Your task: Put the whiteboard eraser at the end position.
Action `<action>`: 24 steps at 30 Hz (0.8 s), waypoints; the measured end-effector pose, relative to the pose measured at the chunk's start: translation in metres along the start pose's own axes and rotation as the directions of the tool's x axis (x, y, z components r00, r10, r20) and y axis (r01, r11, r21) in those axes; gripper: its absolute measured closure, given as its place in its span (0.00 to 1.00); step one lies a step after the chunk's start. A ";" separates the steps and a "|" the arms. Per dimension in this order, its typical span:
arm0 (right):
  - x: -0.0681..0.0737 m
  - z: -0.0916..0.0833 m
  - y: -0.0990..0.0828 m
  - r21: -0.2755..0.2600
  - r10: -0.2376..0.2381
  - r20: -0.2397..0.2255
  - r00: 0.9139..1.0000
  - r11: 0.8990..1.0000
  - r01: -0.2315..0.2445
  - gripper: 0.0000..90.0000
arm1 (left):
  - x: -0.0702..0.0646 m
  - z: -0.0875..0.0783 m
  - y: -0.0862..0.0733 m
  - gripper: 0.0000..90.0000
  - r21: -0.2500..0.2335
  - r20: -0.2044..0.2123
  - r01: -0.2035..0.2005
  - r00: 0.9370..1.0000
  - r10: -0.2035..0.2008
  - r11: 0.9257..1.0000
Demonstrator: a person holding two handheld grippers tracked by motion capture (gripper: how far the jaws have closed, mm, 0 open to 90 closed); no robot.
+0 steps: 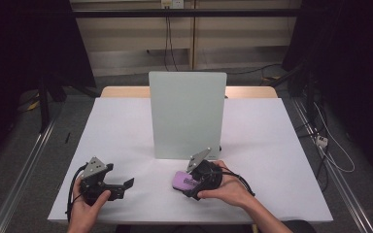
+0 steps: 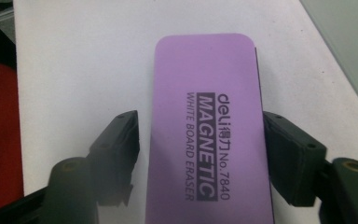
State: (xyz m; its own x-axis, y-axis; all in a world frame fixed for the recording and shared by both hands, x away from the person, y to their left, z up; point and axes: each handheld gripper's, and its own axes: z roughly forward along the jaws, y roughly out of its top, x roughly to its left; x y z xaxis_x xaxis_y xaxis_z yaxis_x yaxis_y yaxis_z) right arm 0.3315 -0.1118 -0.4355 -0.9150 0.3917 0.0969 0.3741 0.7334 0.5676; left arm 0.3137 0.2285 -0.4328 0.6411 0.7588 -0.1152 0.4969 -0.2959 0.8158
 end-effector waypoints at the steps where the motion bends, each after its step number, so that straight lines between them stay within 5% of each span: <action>1: 0.000 0.000 0.000 0.002 0.000 0.005 1.000 1.000 -0.001 0.33 | 0.000 0.000 0.000 0.05 0.000 -0.001 0.000 1.000 0.000 1.000; 13: 0.000 -0.001 0.000 -0.018 0.010 0.019 1.000 1.000 -0.010 0.10 | 0.000 0.000 0.000 0.05 0.001 -0.004 0.002 1.000 -0.002 1.000; 24: -0.008 -0.019 -0.003 -0.135 0.110 0.042 0.993 0.985 -0.103 0.10 | -0.001 0.001 0.000 0.05 0.005 -0.003 0.005 1.000 -0.005 1.000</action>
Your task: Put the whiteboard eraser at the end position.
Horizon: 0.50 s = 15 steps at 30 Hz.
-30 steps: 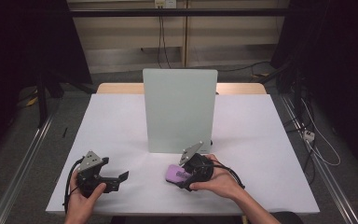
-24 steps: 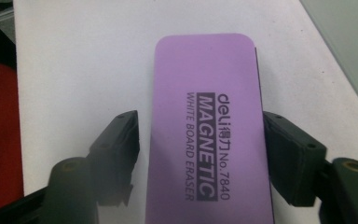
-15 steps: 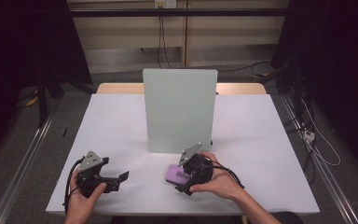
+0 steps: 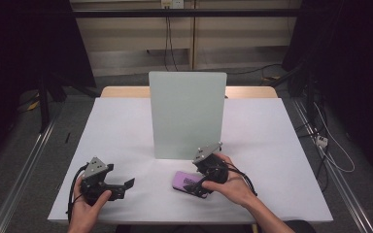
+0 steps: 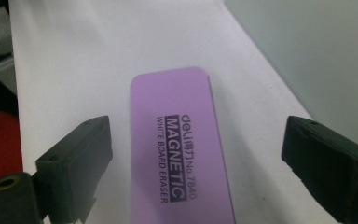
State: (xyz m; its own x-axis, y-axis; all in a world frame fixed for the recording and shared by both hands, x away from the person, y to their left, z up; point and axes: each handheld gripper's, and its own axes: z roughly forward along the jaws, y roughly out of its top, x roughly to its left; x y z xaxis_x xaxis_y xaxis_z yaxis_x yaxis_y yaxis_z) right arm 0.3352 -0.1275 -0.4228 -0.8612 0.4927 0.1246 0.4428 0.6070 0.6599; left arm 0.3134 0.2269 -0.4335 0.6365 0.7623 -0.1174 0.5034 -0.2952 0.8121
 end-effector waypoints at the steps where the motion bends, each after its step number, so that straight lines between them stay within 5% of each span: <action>1: 0.000 -0.002 -0.001 -0.010 0.011 0.003 1.000 1.000 -0.011 0.11 | 0.000 0.000 0.000 0.05 0.003 -0.002 0.000 1.000 0.000 1.000; 6: -0.005 -0.011 -0.008 -0.047 0.063 0.047 0.997 0.997 -0.061 0.10 | 0.000 0.000 0.000 0.05 0.008 -0.001 -0.009 1.000 0.009 1.000; 15: -0.011 -0.019 -0.017 -0.116 0.168 0.140 0.976 0.982 -0.152 0.10 | 0.003 -0.002 0.000 0.05 -0.002 -0.009 0.007 1.000 -0.007 1.000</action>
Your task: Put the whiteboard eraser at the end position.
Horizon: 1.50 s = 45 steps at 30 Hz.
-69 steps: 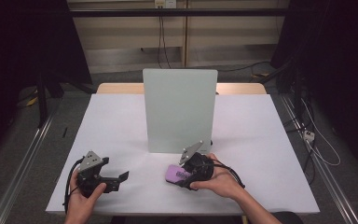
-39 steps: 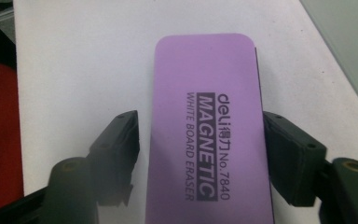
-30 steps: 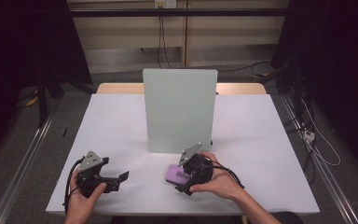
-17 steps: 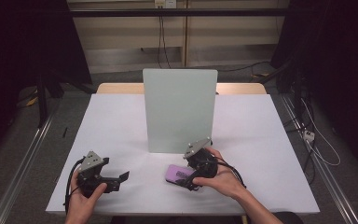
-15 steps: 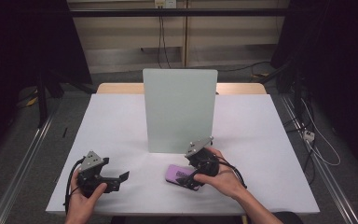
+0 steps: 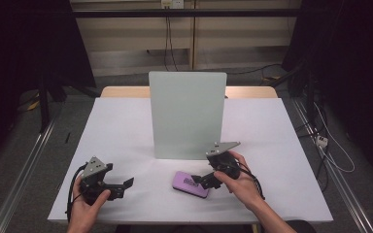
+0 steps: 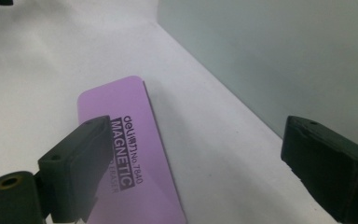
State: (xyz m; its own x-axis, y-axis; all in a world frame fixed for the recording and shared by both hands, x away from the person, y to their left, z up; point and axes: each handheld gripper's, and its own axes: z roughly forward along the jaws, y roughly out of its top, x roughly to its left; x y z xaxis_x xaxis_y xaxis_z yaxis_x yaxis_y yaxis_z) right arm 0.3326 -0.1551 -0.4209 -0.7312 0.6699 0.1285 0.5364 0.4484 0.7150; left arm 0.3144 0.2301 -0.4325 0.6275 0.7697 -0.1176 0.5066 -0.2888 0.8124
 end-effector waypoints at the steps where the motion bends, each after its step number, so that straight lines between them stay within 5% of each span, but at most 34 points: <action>1: -0.001 -0.001 -0.001 -0.010 0.013 0.007 1.000 1.000 -0.013 0.10 | 0.000 0.000 0.000 0.05 0.000 -0.001 0.000 1.000 0.000 1.000; 11: -0.013 -0.016 -0.015 -0.074 0.093 0.113 0.989 0.994 -0.085 0.11 | 0.000 0.002 0.000 0.05 0.004 0.010 0.002 1.000 -0.002 1.000; 21: -0.023 -0.035 -0.033 -0.127 0.112 0.197 0.974 0.988 -0.088 0.12 | 0.002 0.001 0.000 0.05 -0.017 0.005 0.027 1.000 -0.027 1.000; 38: -0.047 -0.068 -0.066 -0.201 0.225 0.282 0.933 0.964 -0.172 0.11 | 0.002 0.003 0.000 0.05 -0.007 0.000 0.029 1.000 -0.029 1.000; 45: -0.048 -0.073 -0.082 -0.225 0.252 0.282 0.926 0.955 -0.191 0.10 | 0.001 0.003 0.000 0.05 -0.007 0.000 0.026 1.000 -0.026 1.000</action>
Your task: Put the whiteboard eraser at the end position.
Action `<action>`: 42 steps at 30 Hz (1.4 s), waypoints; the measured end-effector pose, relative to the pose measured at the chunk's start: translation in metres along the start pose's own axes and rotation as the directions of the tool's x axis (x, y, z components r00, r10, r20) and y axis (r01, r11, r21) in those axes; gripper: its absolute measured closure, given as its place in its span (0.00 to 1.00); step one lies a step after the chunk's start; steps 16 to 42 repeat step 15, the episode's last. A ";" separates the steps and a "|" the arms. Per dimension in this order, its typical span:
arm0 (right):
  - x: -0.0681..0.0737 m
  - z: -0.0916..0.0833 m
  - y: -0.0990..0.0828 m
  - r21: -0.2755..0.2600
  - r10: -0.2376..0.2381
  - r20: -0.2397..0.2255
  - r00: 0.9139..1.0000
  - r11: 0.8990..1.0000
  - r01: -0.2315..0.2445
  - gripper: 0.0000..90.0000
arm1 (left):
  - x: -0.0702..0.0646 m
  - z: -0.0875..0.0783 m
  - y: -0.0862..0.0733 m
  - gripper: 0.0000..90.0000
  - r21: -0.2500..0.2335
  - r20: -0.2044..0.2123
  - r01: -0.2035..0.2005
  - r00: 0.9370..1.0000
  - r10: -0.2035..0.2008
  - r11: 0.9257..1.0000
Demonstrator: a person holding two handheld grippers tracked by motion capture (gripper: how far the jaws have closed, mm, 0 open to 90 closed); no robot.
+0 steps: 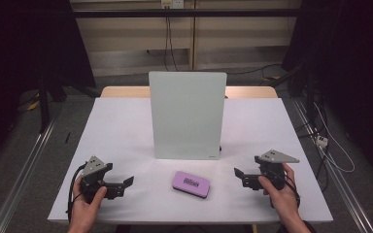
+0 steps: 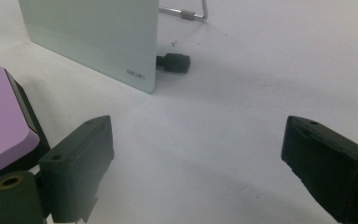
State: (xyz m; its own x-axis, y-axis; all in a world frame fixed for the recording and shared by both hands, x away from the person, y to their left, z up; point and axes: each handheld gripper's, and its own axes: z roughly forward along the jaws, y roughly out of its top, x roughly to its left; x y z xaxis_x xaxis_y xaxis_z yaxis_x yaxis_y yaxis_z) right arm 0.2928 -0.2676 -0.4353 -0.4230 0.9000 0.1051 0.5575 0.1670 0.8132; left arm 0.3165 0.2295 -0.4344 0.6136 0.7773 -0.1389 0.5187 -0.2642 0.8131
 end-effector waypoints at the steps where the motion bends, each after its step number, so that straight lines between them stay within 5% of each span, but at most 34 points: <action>1: -0.001 -0.001 -0.002 -0.002 0.002 0.004 1.000 1.000 -0.002 0.11 | 0.000 0.000 0.000 0.05 -0.001 0.000 0.002 1.000 -0.002 1.000; 13: -0.008 -0.007 -0.011 -0.031 0.045 0.014 0.999 0.999 -0.045 0.09 | 0.002 -0.004 0.000 0.05 -0.029 0.009 0.021 1.000 -0.021 0.999; 42: -0.009 -0.005 -0.011 -0.020 0.041 0.016 0.999 0.999 -0.041 0.09 | 0.002 -0.001 -0.001 0.05 -0.016 0.002 0.027 1.000 -0.027 1.000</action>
